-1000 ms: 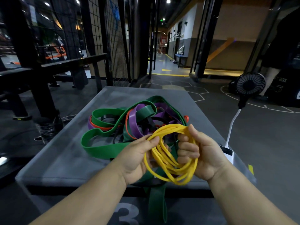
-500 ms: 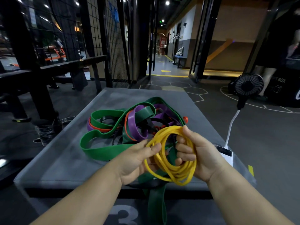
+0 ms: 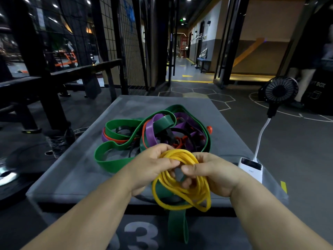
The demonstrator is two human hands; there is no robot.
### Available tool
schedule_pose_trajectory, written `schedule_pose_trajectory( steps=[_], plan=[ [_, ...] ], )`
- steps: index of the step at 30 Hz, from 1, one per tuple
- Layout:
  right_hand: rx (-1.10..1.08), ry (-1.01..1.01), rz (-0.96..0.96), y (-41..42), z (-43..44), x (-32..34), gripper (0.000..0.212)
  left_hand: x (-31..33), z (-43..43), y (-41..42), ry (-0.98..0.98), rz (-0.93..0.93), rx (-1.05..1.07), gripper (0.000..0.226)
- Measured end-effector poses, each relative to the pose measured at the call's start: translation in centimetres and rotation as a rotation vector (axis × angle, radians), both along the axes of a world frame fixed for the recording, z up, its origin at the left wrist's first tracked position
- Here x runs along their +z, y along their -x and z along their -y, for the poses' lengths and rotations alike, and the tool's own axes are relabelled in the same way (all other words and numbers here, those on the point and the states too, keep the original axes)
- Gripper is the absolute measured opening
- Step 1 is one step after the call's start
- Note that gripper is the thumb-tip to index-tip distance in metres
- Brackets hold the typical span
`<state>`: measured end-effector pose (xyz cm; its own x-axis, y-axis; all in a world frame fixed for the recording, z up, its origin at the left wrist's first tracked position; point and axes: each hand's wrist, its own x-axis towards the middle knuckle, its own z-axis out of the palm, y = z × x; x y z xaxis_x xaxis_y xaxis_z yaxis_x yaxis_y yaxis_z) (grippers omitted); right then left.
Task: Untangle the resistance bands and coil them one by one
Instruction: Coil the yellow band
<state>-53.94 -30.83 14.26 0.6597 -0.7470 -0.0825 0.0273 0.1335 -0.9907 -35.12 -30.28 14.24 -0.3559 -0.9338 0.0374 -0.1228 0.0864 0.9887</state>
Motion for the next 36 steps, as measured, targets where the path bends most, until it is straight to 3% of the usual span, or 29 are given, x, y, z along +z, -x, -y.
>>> schedule_pose_trajectory(
  steps=[4,8,10,13,17,21,24,26,30,33,36],
  plan=[
    [0.034,0.078,0.046,-1.1,0.8,-0.1,0.034,0.7,-1.4,-0.6,0.058,-0.085,0.154,0.009],
    [-0.121,0.248,0.021,-4.3,0.8,0.6,0.02,1.8,-2.9,-3.3,0.117,-0.145,0.363,0.007],
    [-0.141,0.229,0.082,-6.3,0.7,0.7,0.022,2.4,-4.0,-5.2,0.139,-0.122,0.457,0.007],
    [0.026,0.031,0.286,-10.5,-0.4,1.2,0.042,2.9,-6.6,-8.4,0.165,-0.03,0.59,0.005],
    [0.179,-0.18,0.458,-17.5,-3.0,2.4,0.051,4.3,-11.4,-13.0,0.174,0.024,0.761,0.011],
    [0.384,-0.14,0.416,-23.6,-6.2,4.7,0.048,6.4,-17.7,-18.0,0.135,-0.007,0.86,0.01],
    [0.53,-0.071,0.361,-27.4,-9.5,7.5,0.051,7.7,-22.8,-20.6,0.116,0.002,0.952,0.028],
    [0.554,0.012,0.31,-29.7,-12.0,9.2,0.038,8.6,-26.0,-21.7,0.15,-0.015,1.023,0.036],
    [0.63,0.119,0.25,-33.4,-16.6,12.2,0.024,10.2,-31.5,-23.1,0.262,-0.288,1.106,0.008],
    [0.748,0.089,0.248,-34.9,-19.8,14.1,0.019,11.6,-34.9,-23.2,0.276,-0.565,1.103,0.015],
    [0.84,0.052,0.242,-36.0,-22.7,15.6,0.03,12.5,-37.9,-23.6,0.283,-0.68,1.152,0.011]
  ],
)
